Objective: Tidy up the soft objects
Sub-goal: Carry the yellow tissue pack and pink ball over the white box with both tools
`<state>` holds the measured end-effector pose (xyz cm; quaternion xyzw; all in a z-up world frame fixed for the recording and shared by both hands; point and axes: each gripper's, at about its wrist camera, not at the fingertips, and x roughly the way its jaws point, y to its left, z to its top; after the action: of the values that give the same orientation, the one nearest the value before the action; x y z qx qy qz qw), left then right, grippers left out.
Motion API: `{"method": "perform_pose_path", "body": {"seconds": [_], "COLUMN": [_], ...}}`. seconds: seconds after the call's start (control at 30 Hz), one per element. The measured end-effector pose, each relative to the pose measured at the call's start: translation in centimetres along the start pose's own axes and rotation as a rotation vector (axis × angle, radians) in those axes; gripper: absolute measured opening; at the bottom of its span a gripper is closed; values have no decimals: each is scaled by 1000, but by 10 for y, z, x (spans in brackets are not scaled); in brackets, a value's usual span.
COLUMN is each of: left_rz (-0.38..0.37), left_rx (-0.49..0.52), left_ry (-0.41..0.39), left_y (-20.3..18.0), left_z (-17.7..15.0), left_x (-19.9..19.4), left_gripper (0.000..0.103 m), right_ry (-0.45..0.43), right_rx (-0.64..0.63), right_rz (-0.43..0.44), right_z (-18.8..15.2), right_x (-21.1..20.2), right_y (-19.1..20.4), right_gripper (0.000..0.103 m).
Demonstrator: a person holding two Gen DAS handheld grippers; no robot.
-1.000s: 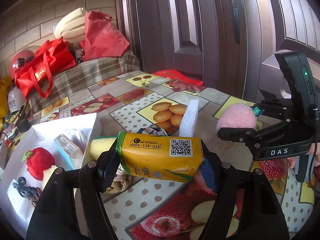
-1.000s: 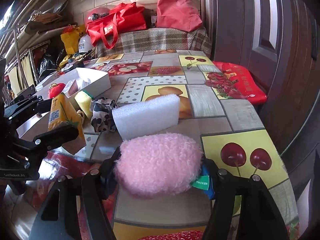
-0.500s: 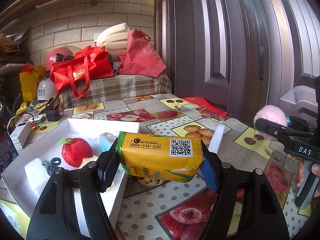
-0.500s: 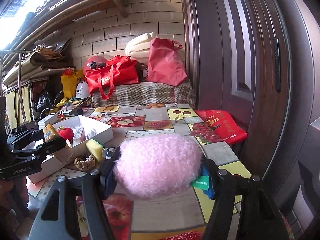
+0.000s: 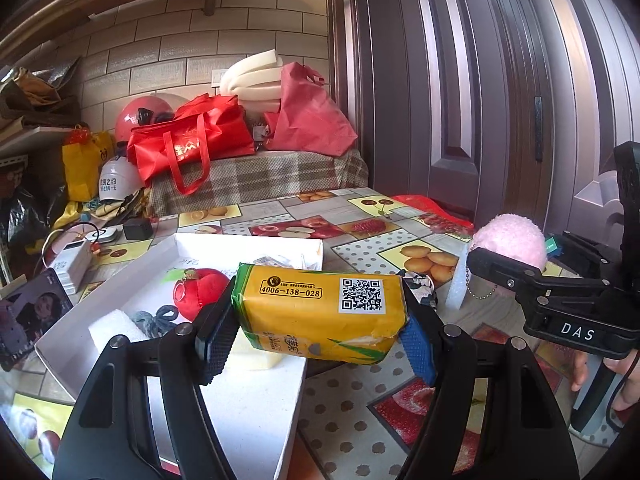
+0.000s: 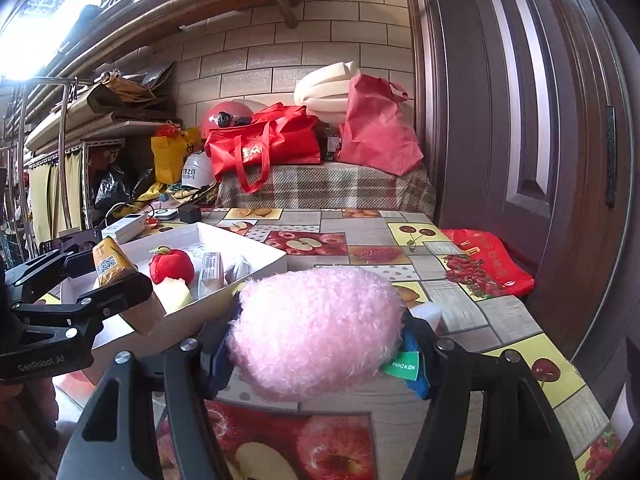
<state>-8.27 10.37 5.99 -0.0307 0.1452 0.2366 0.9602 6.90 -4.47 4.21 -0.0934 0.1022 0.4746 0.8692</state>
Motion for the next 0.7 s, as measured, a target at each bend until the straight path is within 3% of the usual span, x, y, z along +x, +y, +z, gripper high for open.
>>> {"method": "perform_pose_path", "body": {"seconds": [0.7], "left_rz": [69], "left_rx": [-25], "left_ry": [-11], "left_y": [27], "left_z": [-6], "left_x": [-11], "left_gripper": [72], "right_ry": [6], "right_rx": [-7], "right_rz": [62], "right_z": [3], "right_x": [11], "right_y": [40], "right_gripper": [68]}}
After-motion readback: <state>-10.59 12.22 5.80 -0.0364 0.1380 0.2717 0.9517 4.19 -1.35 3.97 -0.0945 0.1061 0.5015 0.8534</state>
